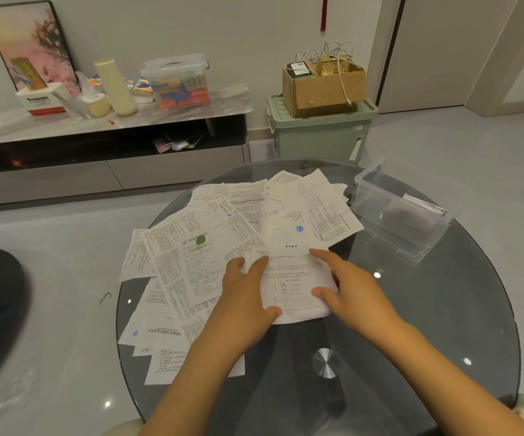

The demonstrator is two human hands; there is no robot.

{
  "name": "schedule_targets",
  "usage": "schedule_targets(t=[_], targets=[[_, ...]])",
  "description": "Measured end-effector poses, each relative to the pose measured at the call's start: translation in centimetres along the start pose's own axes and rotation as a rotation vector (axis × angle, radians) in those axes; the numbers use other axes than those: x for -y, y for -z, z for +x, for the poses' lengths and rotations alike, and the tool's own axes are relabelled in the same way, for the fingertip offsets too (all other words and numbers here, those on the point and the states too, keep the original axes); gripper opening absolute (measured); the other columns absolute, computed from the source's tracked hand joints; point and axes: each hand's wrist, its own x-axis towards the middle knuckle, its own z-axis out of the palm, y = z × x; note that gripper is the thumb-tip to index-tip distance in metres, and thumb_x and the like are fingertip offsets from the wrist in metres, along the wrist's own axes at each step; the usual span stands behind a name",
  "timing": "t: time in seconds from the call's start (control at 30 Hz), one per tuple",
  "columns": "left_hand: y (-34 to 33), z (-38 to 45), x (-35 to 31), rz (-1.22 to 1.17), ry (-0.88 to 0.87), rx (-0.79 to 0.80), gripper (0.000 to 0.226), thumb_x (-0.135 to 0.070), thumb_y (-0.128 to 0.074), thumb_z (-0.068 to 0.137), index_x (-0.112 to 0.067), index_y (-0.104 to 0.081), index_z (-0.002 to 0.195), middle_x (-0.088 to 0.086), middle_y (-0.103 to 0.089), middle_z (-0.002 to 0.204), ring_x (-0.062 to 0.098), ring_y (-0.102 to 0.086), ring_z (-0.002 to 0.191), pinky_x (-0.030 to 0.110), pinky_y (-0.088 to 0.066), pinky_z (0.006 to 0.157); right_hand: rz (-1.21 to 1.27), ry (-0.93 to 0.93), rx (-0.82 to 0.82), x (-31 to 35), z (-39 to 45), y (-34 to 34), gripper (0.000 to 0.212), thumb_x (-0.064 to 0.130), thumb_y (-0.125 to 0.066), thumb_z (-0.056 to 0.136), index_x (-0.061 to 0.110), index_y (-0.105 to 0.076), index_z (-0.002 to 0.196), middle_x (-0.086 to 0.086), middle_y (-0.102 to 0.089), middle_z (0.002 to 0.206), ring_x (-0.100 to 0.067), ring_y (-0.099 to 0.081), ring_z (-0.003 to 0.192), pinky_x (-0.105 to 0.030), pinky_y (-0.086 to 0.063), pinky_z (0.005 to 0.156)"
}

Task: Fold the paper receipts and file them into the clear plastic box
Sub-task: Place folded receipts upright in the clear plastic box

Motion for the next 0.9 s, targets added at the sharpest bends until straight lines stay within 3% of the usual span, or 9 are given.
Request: schedule_targets(t=[0.07,0.13,0.2,0.3,0.43,0.5,0.67,0.77,0.9], targets=[[-0.2,0.0,0.2,0.104,-0.009,0.0,0.078,-0.031,-0.067,0.084,-0.037,-0.019,0.146,-0.006,0.003,0.153,0.018,-0.011,0.141,0.033,-0.022,0.113,-0.109,0.026,-0.03,0.2,-0.1,-0.3,0.053,0.032,-0.055,0.091,0.038,-0.034,0.139,0.004,-0.046,0.124,-0.015,-0.051,0.108,-0.024,-0.043,0.084],[-0.1,-0.1,0.3,0.159,-0.064,-0.003,0.065,-0.032,-0.067,0.083,-0.04,-0.033,0.138,-0.007,-0.007,0.149,0.018,-0.016,0.135,0.029,-0.019,0.11,-0.216,0.057,-0.068,0.3,-0.1,-0.5,0.041,0.037,-0.053,0.092,0.036,-0.046,0.133,0.005,-0.041,0.122,-0.013,-0.045,0.109,-0.021,-0.039,0.082],[0.1,-0.2,0.2,0.193,-0.136,0.023,0.051,-0.034,-0.067,0.083,-0.04,-0.044,0.129,-0.013,-0.021,0.14,0.015,-0.022,0.127,0.023,-0.017,0.102,-0.267,0.099,-0.108,0.1,-0.2,-0.5,0.032,0.036,-0.057,0.089,0.033,-0.059,0.121,0.004,-0.038,0.128,-0.015,-0.035,0.118,-0.021,-0.033,0.086],[0.3,-0.2,0.1,0.203,-0.183,0.092,0.054,-0.04,-0.067,0.081,-0.036,-0.044,0.129,-0.017,-0.032,0.133,0.014,-0.025,0.124,0.022,-0.018,0.099,-0.276,0.231,-0.144,0.0,-0.1,-0.1,0.02,0.035,-0.069,0.081,0.031,-0.072,0.101,0.004,-0.044,0.133,-0.02,-0.03,0.121,-0.026,-0.026,0.095],[0.4,-0.1,0.2,0.213,-0.215,0.125,0.059,-0.042,-0.068,0.08,-0.036,-0.042,0.133,-0.016,-0.034,0.133,0.013,-0.031,0.124,0.027,-0.03,0.104,-0.218,0.243,0.194,0.2,-0.2,1.1,0.038,0.049,-0.066,0.079,0.042,-0.06,0.116,0.017,-0.039,0.134,-0.008,-0.023,0.126,-0.025,-0.019,0.109],[0.4,-0.1,0.3,0.224,-0.23,0.12,0.057,-0.041,-0.066,0.081,-0.037,-0.042,0.133,-0.015,-0.034,0.133,0.013,-0.032,0.123,0.027,-0.031,0.103,-0.251,0.241,0.267,0.1,-0.2,1.6,0.049,0.052,-0.067,0.077,0.044,-0.053,0.124,0.018,-0.035,0.139,-0.007,-0.02,0.129,-0.024,-0.016,0.11],[0.4,-0.2,0.3,0.27,-0.307,0.082,0.045,-0.04,-0.06,0.086,-0.035,-0.048,0.129,-0.015,-0.04,0.133,0.008,-0.033,0.121,0.02,-0.03,0.097,-0.313,0.282,0.261,0.3,-0.7,1.6,0.05,0.056,-0.062,0.079,0.046,-0.05,0.127,0.018,-0.03,0.146,-0.005,-0.017,0.134,-0.022,-0.013,0.11],[0.8,-0.4,0.3,0.232,-0.315,0.069,0.033,-0.039,-0.057,0.088,-0.033,-0.059,0.12,-0.016,-0.046,0.132,0.007,-0.038,0.121,0.023,-0.036,0.099,-0.307,0.289,0.255,0.1,-0.7,1.6,0.046,0.055,-0.061,0.08,0.047,-0.052,0.124,0.018,-0.032,0.147,-0.005,-0.018,0.133,-0.022,-0.015,0.11],[1.0,-0.2,0.2,0.155,-0.302,0.07,0.023,-0.031,-0.049,0.093,-0.024,-0.068,0.103,-0.013,-0.06,0.111,0.008,-0.054,0.104,0.024,-0.045,0.086,-0.27,0.312,0.211,0.1,-0.8,1.6,0.031,0.049,-0.056,0.086,0.043,-0.061,0.116,0.017,-0.04,0.143,-0.005,-0.026,0.131,-0.021,-0.021,0.109]])
